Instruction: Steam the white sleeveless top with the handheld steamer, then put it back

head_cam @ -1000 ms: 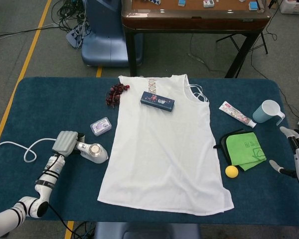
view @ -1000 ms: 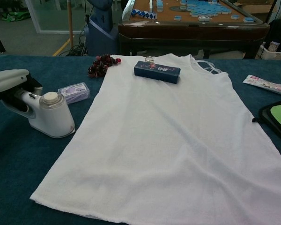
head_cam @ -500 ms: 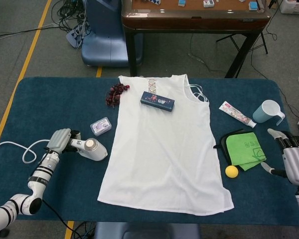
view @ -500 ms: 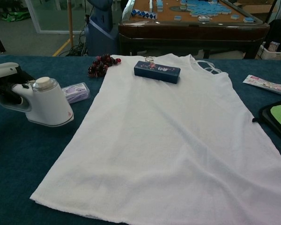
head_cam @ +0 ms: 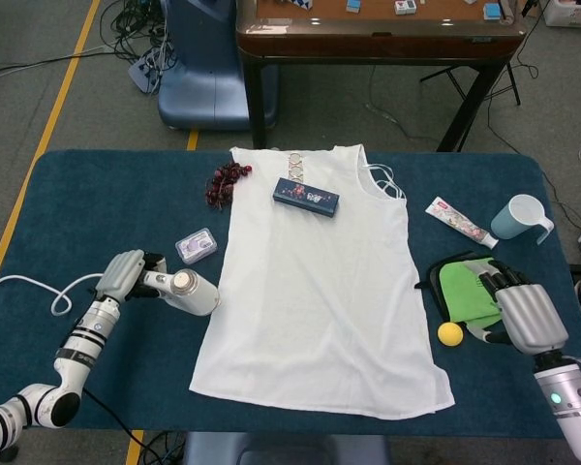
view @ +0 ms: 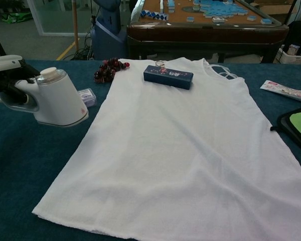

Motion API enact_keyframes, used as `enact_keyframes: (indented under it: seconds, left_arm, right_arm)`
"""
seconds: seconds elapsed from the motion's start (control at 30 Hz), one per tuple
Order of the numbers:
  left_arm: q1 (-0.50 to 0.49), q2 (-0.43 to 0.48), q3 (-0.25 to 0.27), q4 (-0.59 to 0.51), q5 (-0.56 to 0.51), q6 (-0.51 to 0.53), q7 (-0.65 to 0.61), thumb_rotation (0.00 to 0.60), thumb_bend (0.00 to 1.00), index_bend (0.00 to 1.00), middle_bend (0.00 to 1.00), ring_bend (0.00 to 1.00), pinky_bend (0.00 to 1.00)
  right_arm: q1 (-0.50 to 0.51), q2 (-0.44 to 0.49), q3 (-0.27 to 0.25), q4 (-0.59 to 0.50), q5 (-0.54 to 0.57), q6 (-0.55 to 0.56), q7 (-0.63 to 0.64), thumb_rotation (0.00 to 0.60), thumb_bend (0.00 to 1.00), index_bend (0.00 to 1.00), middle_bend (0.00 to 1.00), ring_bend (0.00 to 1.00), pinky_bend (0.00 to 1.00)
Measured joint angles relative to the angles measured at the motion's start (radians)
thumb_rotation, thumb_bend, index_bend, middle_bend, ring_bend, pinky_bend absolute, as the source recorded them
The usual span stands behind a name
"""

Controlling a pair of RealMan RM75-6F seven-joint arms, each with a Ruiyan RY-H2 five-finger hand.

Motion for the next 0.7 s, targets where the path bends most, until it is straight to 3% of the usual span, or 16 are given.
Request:
enact_keyframes:
  seconds: [0.07,0.27,0.37,0.7]
  left_arm:
    - [-0.003,0.001,-0.002,-0.017,-0.01,0.003,0.024,0.6,0.2,0.81,0.77,0.64,0.64]
    - [-0.028,-0.012,-0.01,-0.062,-0.032,0.009,0.101,0.6,0.2,0.81,0.77,0.64,0.64]
    - [-0.046,-0.035,-0.016,-0.07,-0.039,0.014,0.134,0.6,0.2,0.81,0.77,0.64,0.64]
    - [-0.099,-0.142,-0.025,-0.01,-0.049,0.018,0.18,0.6,0.2,0.81,0.77,0.64,0.64]
  right_arm:
    - [0.019,-0.002,-0.006,-0.002,-0.009,-0.035,-0.002,0.588,0.18,0.13,0.17,0.11,0.2]
    - [0.113,-0.018,-0.024,-0.027,-0.055,-0.174,-0.017,0.46,0.44,0.1,0.14,0.07,0.16]
    - [0.162,-0.038,-0.033,-0.037,-0.077,-0.242,-0.018,0.44,0.53,0.1,0.14,0.07,0.15]
    - [0.269,-0.129,-0.081,-0.048,-0.089,-0.412,-0.066,0.431,0.57,0.1,0.14,0.07,0.15]
